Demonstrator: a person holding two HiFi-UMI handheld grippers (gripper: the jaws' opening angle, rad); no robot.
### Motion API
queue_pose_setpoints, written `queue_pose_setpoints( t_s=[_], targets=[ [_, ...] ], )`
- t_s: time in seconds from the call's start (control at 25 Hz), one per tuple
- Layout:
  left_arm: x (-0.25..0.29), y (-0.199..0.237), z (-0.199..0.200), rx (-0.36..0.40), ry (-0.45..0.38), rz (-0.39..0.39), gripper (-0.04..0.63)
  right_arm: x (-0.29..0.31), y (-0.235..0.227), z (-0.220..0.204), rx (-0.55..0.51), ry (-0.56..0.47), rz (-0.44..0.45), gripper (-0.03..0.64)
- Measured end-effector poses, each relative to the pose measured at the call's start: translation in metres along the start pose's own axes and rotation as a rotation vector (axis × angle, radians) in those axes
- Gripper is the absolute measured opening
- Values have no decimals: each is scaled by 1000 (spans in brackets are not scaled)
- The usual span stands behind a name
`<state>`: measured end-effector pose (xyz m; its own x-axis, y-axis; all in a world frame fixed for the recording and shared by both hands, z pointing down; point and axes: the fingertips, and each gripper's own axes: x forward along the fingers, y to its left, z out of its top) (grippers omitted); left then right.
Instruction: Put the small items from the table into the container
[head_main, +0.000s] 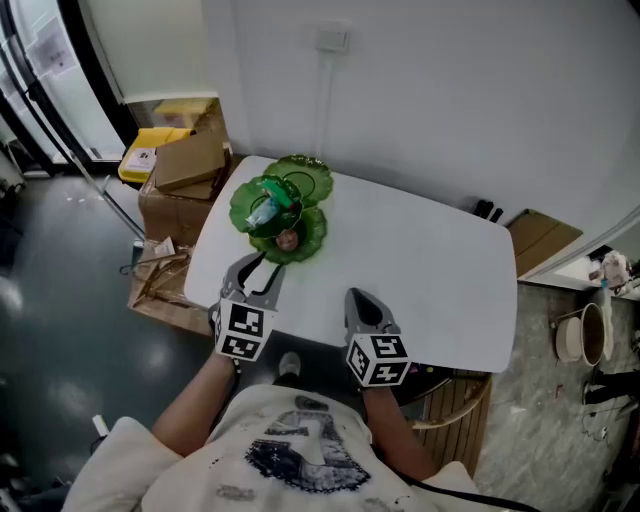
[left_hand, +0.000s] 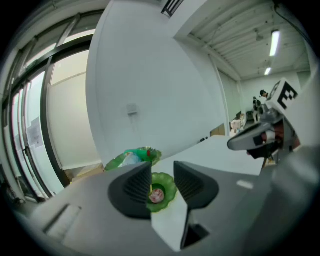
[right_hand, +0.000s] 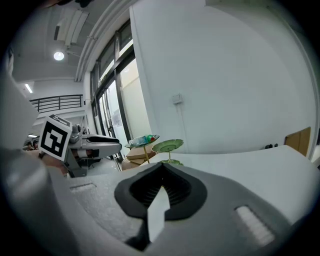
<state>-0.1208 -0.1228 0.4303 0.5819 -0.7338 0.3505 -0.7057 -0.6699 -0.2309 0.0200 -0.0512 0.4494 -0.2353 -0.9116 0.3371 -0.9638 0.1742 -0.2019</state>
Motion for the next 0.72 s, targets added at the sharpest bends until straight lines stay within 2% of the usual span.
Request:
queue_pose_setpoints(
  t_s=[0.16, 0.24, 0.44, 0.72],
  targets=[
    [-31, -14, 9, -2, -65, 25, 18, -26, 5, -5, -2, -15, -5, 0],
    [-44, -22, 9, -7, -81, 30, -5, -41, 8, -6, 18, -39, -1, -1],
    [-76, -42, 2, -28, -83, 25, -9, -76, 23, -6, 25, -84, 2, -2],
    [-104, -75, -6, -35, -90, -31, -9, -101, 52, -1, -3, -116, 29, -2]
  ],
)
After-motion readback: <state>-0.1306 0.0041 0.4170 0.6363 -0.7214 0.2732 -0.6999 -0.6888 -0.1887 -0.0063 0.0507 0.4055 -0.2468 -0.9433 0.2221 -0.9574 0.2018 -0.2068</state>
